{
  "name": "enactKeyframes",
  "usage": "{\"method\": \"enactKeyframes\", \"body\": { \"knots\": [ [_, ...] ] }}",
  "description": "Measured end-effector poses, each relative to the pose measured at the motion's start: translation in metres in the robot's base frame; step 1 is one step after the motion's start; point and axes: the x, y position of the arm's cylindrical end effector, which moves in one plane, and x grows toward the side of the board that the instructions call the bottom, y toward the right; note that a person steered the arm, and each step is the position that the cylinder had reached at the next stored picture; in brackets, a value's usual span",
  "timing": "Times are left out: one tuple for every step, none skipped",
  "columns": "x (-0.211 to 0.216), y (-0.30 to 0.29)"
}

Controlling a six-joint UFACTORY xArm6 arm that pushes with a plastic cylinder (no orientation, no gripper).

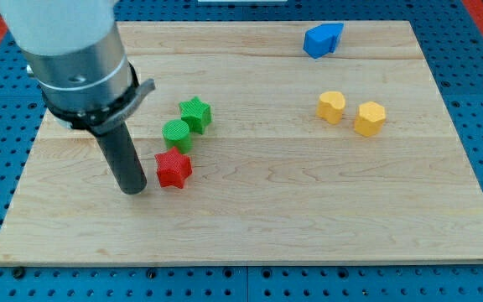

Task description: Push the red star diagonally top left to the green circle

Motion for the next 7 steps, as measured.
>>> {"method": "enactKeyframes", "body": {
  "knots": [
    [0.024,0.032],
    [0.028,0.077],
    [-0.009,0.079],
    [-0.038,0.027],
    [-0.029,-0.005],
    [-0.026,-0.031],
    [-0.071,-0.079]
  ]
}}
